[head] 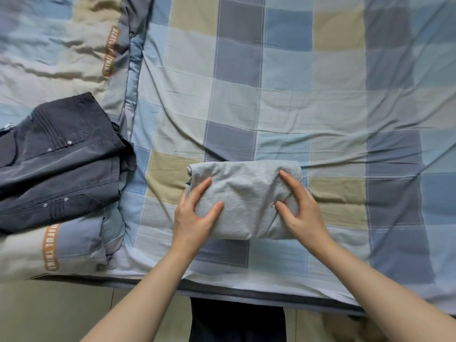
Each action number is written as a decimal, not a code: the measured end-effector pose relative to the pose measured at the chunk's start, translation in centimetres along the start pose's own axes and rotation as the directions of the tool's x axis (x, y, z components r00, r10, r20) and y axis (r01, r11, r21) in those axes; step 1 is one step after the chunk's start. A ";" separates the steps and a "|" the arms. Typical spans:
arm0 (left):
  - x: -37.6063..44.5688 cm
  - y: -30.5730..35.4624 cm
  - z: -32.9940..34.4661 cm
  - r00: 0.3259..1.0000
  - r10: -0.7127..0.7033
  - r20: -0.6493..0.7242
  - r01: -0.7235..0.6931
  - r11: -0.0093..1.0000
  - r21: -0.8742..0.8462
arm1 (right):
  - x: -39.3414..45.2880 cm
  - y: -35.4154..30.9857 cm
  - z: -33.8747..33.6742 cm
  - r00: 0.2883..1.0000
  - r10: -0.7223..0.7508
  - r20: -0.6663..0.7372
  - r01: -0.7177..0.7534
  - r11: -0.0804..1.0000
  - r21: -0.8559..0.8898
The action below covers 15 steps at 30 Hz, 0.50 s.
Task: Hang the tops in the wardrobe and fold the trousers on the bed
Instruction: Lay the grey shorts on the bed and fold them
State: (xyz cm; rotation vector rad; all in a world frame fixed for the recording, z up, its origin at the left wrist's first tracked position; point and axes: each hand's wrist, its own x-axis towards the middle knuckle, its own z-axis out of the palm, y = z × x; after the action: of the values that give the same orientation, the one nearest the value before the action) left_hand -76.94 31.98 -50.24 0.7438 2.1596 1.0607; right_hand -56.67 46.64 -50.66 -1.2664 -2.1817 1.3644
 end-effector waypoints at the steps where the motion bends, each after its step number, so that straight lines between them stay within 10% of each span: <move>1: -0.7 1.0 -0.4 1.000 -0.001 -0.003 0.001 1.000 -0.002 | -0.7 -1.0 -0.9 1.000 0.011 -0.005 -0.011 1.000 0.000; 15: -11.3 19.4 -10.6 0.892 0.389 0.229 -0.407 0.913 0.035 | -18.2 -21.7 -11.8 0.918 0.238 -0.316 -0.215 0.971 0.106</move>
State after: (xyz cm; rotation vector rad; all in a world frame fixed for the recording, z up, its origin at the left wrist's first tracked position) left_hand -73.09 29.04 -25.86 1.3225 1.9135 1.0341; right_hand -50.34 35.52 -22.75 -1.6294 -1.7930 1.1923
